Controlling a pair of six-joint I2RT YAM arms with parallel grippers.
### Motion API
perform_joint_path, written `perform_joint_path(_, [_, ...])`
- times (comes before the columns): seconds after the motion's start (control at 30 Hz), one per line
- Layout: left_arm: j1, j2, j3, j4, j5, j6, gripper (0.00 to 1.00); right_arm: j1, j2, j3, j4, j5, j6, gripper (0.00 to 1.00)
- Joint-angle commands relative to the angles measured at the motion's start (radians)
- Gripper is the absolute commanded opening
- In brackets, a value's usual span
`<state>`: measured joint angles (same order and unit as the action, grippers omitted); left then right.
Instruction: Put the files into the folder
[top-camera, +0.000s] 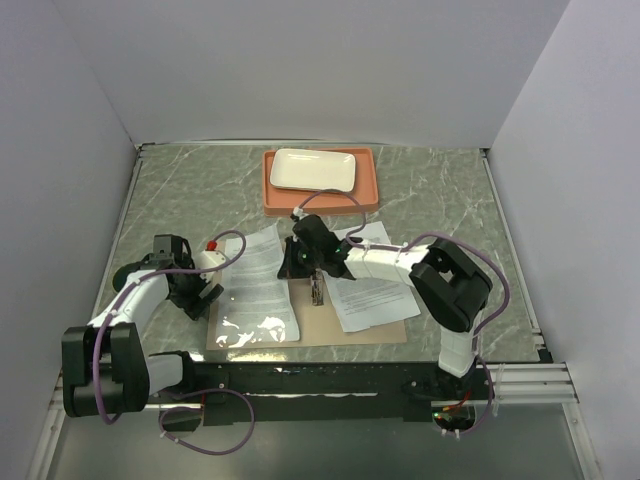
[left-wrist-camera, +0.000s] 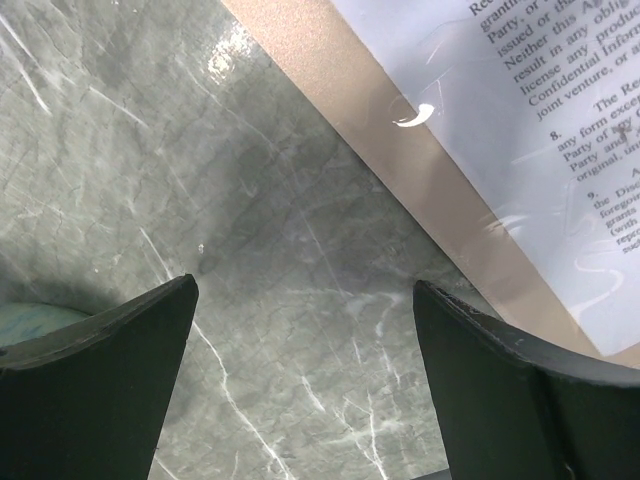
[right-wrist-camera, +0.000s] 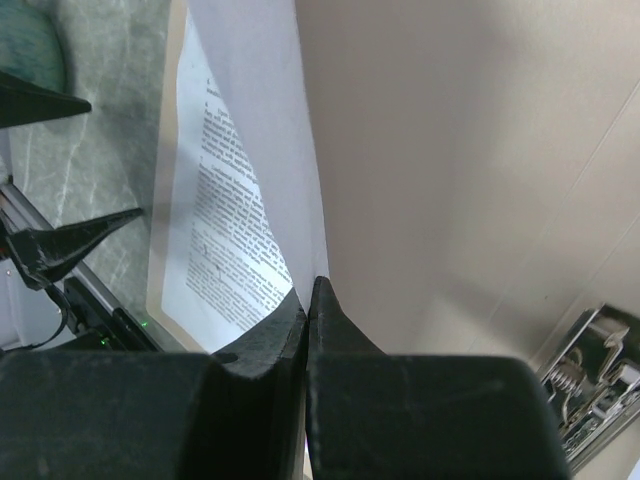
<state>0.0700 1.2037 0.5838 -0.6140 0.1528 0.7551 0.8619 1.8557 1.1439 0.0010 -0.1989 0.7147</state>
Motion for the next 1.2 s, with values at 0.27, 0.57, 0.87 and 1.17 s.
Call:
perform_joint_path(0.27, [-0.021,0.005,-0.007,-0.020,0.033,-0.011,0.96,0.034,0.014,0.008,0.030,-0.007,0.032,0.00])
perform_joint_path(0.57, [-0.029,-0.003,0.002,-0.029,0.030,-0.016,0.96,0.031,0.059,0.099,0.004,-0.004,0.000,0.00])
perform_joint_path(0.87, [-0.030,0.000,-0.006,-0.020,0.025,-0.013,0.96,0.032,0.043,0.037,0.004,0.004,0.060,0.00])
perform_joint_path(1.17, [-0.030,-0.006,0.002,-0.030,0.033,-0.014,0.96,0.035,0.011,-0.007,-0.036,0.041,0.127,0.00])
